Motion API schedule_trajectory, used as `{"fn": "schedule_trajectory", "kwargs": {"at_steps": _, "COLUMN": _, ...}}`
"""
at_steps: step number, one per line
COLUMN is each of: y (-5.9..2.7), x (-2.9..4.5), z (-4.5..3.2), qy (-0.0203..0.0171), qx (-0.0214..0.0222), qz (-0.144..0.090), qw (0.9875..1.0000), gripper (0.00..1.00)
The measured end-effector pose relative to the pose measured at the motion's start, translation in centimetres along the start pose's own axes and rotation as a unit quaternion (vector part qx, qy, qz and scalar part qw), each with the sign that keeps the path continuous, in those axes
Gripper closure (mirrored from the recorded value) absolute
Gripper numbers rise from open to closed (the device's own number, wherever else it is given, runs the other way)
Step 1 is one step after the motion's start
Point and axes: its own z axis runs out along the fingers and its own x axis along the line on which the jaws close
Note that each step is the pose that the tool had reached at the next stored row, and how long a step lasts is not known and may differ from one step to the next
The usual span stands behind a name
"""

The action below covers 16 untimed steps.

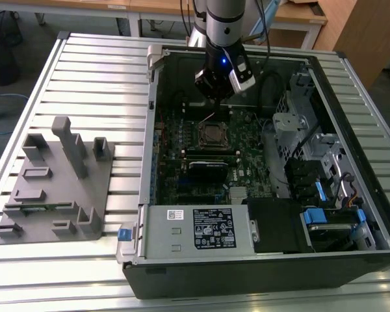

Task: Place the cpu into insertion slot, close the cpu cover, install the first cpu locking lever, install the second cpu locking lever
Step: 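Install the first cpu locking lever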

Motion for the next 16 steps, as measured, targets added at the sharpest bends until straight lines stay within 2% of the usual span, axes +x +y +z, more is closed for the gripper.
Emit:
{"fn": "schedule_trajectory", "kwargs": {"at_steps": 1, "y": -0.02, "x": 0.01, "z": 0.0, "qy": -0.0009, "qx": -0.0061, "qz": 0.001, "qw": 1.0, "gripper": 0.89}}
{"fn": "schedule_trajectory", "kwargs": {"at_steps": 2, "y": -0.04, "x": 0.01, "z": 0.0, "qy": -0.0014, "qx": -0.0098, "qz": 0.001, "qw": 1.0, "gripper": 0.89}}
{"fn": "schedule_trajectory", "kwargs": {"at_steps": 10, "y": -0.16, "x": 0.02, "z": 0.1, "qy": -0.0019, "qx": -0.013, "qz": 0.001, "qw": 0.9999, "gripper": 0.89}}
{"fn": "schedule_trajectory", "kwargs": {"at_steps": 16, "y": -0.45, "x": 0.03, "z": 0.26, "qy": -0.0031, "qx": -0.013, "qz": 0.001, "qw": 0.9999, "gripper": 0.89}}
